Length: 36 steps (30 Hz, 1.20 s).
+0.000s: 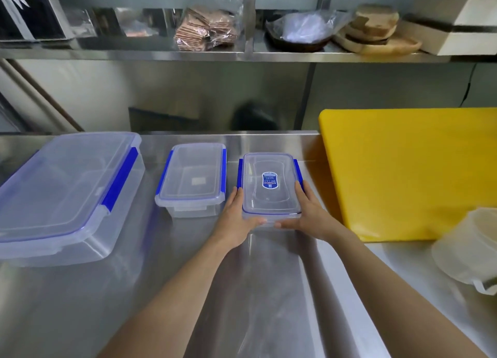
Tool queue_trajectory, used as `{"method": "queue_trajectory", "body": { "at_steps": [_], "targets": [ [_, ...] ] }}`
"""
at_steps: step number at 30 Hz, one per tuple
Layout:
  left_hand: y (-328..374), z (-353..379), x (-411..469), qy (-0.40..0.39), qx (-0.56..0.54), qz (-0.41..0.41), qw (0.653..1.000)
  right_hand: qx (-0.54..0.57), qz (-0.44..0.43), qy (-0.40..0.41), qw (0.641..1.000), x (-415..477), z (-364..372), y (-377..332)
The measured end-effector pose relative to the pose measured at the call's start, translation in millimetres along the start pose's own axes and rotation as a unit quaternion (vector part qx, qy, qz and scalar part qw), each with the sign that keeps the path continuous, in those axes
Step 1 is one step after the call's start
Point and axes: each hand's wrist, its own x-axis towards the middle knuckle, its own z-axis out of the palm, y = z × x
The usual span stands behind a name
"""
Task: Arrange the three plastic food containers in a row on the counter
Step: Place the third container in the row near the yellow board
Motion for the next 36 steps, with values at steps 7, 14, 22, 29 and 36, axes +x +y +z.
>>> {"method": "queue_trajectory", "body": {
  "at_steps": [7,14,22,29,36],
  "targets": [
    [22,15,46,0.002,0.016,0.003,1.0,-0.013,0.009,0.043,0.999,35,-22,21],
    [25,17,47,0.025,-0.018,0.017,0.999,-0.091,-0.016,0.058,0.994,33,-35,19],
    [25,39,52,-0.006,-0.055,0.014,0.998,-0.103,0.02,0.064,0.992,11,-44,29],
    [24,53,59,0.003,-0.029,0.017,0.999,-0.217,0.049,0.042,0.974,5,-58,31],
    [20,55,61,0.001,-0.014,0.018,1.0,-0.136,0.074,0.014,0.988,5,-56,29]
  ]
}}
